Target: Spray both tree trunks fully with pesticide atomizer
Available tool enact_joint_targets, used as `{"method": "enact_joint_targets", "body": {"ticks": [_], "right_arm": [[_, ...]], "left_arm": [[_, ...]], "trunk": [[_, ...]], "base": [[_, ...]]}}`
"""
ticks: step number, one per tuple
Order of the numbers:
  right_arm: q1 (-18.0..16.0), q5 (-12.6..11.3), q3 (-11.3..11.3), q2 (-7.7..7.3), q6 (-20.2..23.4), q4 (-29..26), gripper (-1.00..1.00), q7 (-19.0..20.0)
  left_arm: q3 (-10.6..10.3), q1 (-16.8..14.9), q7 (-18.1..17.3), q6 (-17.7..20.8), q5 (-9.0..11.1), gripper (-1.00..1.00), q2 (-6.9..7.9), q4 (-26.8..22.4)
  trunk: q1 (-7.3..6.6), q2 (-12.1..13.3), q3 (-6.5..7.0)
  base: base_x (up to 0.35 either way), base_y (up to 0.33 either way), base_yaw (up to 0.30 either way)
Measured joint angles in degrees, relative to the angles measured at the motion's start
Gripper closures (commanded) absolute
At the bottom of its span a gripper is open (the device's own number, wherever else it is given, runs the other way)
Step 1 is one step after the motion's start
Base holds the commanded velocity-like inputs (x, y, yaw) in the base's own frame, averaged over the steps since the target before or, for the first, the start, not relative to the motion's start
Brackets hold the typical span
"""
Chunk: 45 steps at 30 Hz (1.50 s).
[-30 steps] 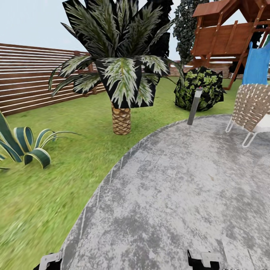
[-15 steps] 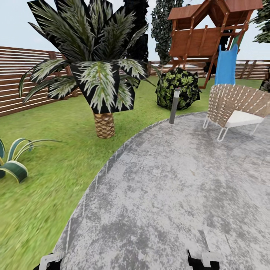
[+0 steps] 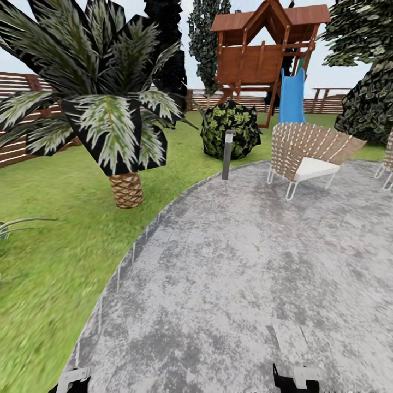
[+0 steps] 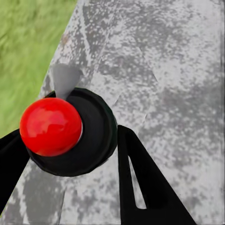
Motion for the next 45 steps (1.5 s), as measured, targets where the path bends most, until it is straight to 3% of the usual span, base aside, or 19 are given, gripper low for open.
{"method": "enact_joint_targets", "body": {"ticks": [14,27,45], "right_arm": [[0.00,0.00,0.00,0.00,-0.03,0.00,-1.00,0.00],[0.00,0.00,0.00,0.00,-0.06,0.01,-1.00,0.00],[-0.01,0.00,0.00,0.00,-0.03,0.01,-1.00,-0.01]], "left_arm": [[0.04,-0.01,0.00,0.01,0.00,1.00,0.00,0.05],[0.08,0.01,0.00,0.01,0.01,1.00,0.00,-0.03],[0.09,0.02,-0.01,0.01,0.00,1.00,-0.03,0.03]], "trunk": [[-3.08,5.62,2.51],[-3.09,5.63,2.52],[-3.09,5.63,2.52]], "base": [[0.000,0.000,-0.300],[0.017,-0.012,-0.300],[0.164,-0.206,-0.300]]}}
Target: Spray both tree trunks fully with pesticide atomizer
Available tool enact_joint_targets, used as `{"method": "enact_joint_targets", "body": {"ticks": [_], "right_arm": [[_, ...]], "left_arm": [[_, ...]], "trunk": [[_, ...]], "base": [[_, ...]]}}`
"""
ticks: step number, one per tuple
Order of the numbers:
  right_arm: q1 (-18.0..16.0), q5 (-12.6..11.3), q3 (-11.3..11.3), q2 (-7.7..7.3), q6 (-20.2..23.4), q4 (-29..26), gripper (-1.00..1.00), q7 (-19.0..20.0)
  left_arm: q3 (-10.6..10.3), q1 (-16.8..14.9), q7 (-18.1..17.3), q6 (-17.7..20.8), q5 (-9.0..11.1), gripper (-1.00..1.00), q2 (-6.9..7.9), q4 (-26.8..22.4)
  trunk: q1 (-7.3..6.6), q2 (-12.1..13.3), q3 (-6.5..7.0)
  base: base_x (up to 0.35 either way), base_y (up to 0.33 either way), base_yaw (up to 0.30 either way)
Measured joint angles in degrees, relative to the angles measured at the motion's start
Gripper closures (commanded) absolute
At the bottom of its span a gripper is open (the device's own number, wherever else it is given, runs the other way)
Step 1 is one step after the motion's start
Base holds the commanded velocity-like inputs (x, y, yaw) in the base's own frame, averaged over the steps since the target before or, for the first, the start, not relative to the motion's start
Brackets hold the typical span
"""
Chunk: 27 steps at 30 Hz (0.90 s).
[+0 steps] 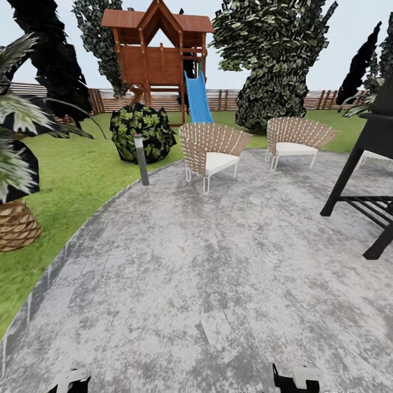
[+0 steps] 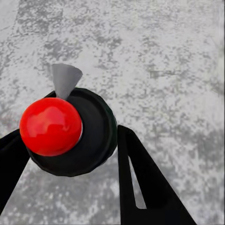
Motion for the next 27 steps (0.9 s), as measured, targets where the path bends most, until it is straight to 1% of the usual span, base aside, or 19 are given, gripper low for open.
{"method": "enact_joint_targets", "body": {"ticks": [11,20,27], "right_arm": [[0.00,0.00,0.00,0.00,-0.01,0.00,-1.00,0.00],[0.00,0.00,0.00,0.00,-0.02,0.00,-1.00,0.00],[0.00,0.00,0.00,0.00,0.00,0.00,-1.00,0.00]], "left_arm": [[0.00,-0.01,0.00,0.00,0.03,1.00,0.02,-0.05],[0.00,-0.05,0.00,0.00,0.05,1.00,0.02,-0.06],[0.00,-0.04,0.00,-0.01,0.06,1.00,0.02,-0.06]], "trunk": [[0.00,0.00,0.00],[-0.01,0.00,0.00],[-0.01,0.00,0.00]], "base": [[0.027,-0.270,-0.300],[0.104,-0.271,-0.300],[0.157,-0.258,-0.300]]}}
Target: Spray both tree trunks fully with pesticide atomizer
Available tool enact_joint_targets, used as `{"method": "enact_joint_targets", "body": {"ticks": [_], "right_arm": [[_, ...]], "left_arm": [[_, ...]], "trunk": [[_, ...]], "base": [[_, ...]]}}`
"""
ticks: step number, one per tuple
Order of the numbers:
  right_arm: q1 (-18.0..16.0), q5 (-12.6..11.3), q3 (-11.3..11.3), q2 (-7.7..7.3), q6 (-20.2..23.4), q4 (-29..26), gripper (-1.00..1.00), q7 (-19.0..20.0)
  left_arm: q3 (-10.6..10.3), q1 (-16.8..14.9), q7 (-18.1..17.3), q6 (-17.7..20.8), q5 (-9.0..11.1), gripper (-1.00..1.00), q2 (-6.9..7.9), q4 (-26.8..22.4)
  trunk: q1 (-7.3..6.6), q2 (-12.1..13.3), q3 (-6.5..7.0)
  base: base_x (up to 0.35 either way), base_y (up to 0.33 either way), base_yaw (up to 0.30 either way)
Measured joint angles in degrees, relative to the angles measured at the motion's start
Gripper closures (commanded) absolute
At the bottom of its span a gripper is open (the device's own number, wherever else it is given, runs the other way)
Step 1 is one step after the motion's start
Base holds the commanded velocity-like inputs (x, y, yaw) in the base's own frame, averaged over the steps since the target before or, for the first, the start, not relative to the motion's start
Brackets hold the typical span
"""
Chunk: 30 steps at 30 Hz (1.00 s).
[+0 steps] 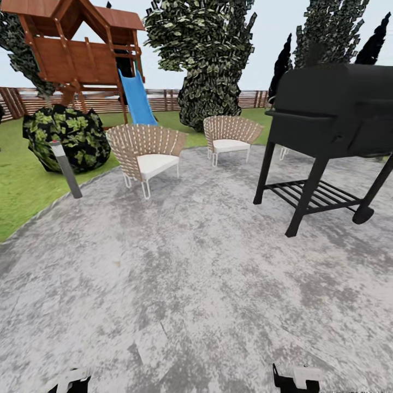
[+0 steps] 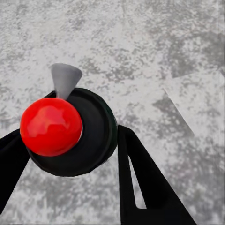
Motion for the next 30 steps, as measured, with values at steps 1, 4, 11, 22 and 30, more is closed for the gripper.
{"method": "enact_joint_targets", "body": {"ticks": [1,4,11,22,30], "right_arm": [[0.00,0.00,0.00,0.00,-0.01,0.00,-1.00,0.00],[0.00,0.00,0.00,0.00,-0.04,0.00,-1.00,0.00],[0.00,0.00,0.00,0.00,-0.02,0.00,-1.00,0.00],[0.00,0.00,0.00,0.00,-0.02,0.00,-1.00,0.00],[0.00,0.00,0.00,0.00,-0.05,0.00,-1.00,0.00]], "left_arm": [[0.00,0.00,0.00,0.00,-0.02,1.00,-0.01,0.00],[0.00,0.02,0.00,0.01,-0.01,1.00,0.00,0.00],[0.00,0.04,0.00,0.01,0.00,1.00,0.01,0.00],[0.00,0.02,0.00,0.01,0.00,1.00,0.01,0.00],[0.00,0.03,0.00,0.01,0.00,1.00,-0.01,0.06]], "trunk": [[0.00,0.00,0.00],[0.00,0.00,0.00],[-0.01,0.00,0.00],[-0.01,0.00,0.00],[-0.01,0.00,0.00]], "base": [[0.189,-0.237,-0.300],[0.201,-0.229,-0.300],[0.234,-0.199,-0.300],[0.243,-0.183,-0.300],[0.243,-0.182,-0.300]]}}
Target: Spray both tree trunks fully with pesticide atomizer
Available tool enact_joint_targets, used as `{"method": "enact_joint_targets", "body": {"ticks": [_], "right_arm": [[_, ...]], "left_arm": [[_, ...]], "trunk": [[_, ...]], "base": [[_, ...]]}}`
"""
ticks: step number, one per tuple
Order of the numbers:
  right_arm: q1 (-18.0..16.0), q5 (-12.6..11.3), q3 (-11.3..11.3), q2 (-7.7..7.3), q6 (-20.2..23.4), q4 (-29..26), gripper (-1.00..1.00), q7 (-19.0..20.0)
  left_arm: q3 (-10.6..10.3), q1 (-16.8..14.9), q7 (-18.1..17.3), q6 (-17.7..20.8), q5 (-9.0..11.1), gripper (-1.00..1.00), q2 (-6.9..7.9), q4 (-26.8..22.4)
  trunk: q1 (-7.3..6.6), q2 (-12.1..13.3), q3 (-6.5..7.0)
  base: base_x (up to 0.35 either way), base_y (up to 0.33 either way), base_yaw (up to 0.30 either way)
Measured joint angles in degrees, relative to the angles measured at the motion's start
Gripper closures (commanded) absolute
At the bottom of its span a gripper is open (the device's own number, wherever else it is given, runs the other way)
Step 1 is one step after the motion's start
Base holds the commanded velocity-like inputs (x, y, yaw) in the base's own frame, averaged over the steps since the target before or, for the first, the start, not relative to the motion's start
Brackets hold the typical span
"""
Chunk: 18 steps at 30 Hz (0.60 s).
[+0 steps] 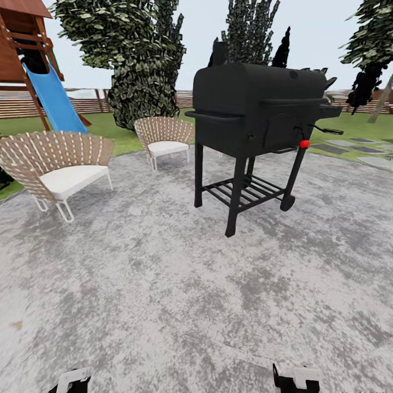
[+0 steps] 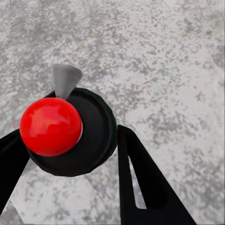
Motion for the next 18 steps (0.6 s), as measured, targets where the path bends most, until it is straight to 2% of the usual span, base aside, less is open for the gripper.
{"method": "enact_joint_targets", "body": {"ticks": [7,18], "right_arm": [[0.00,0.00,0.00,0.00,0.06,0.00,-1.00,0.00],[0.00,0.00,0.00,0.00,0.03,0.00,-1.00,0.00]], "left_arm": [[0.00,0.01,0.00,0.00,0.00,1.00,0.01,0.02],[0.00,0.00,0.00,0.00,0.00,1.00,0.02,0.02]], "trunk": [[0.00,0.00,0.00],[-0.01,0.00,0.00]], "base": [[0.272,-0.158,-0.300],[0.305,-0.096,-0.300]]}}
